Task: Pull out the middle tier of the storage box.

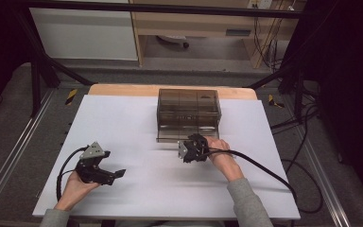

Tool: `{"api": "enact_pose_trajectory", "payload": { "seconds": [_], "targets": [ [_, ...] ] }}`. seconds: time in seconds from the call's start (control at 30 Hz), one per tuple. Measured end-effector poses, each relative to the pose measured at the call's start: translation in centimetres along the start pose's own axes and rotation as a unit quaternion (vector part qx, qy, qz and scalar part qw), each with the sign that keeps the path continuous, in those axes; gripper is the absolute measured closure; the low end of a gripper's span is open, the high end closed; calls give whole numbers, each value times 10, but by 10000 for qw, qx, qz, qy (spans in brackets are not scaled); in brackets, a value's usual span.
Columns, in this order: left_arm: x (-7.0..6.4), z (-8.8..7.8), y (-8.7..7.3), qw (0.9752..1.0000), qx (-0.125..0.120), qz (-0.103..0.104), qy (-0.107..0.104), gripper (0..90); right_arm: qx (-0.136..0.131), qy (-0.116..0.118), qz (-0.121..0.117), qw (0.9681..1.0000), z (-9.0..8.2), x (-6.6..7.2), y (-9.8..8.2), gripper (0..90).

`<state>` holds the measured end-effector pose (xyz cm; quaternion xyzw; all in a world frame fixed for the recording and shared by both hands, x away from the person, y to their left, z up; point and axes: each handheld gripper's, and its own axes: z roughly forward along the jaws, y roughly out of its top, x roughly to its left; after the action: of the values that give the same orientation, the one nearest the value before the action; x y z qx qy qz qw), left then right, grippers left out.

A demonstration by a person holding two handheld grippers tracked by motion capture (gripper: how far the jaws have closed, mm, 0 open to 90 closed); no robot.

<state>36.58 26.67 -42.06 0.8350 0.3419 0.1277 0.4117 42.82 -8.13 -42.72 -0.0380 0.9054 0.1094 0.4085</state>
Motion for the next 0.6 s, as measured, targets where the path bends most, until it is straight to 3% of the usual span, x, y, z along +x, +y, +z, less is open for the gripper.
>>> {"api": "enact_pose_trajectory", "payload": {
  "seconds": [0.6],
  "targets": [
    [0,0,0,10000,-1,-3,-1,23,17,11,-48,10000,-2,1,-1,694]
  ]
}}
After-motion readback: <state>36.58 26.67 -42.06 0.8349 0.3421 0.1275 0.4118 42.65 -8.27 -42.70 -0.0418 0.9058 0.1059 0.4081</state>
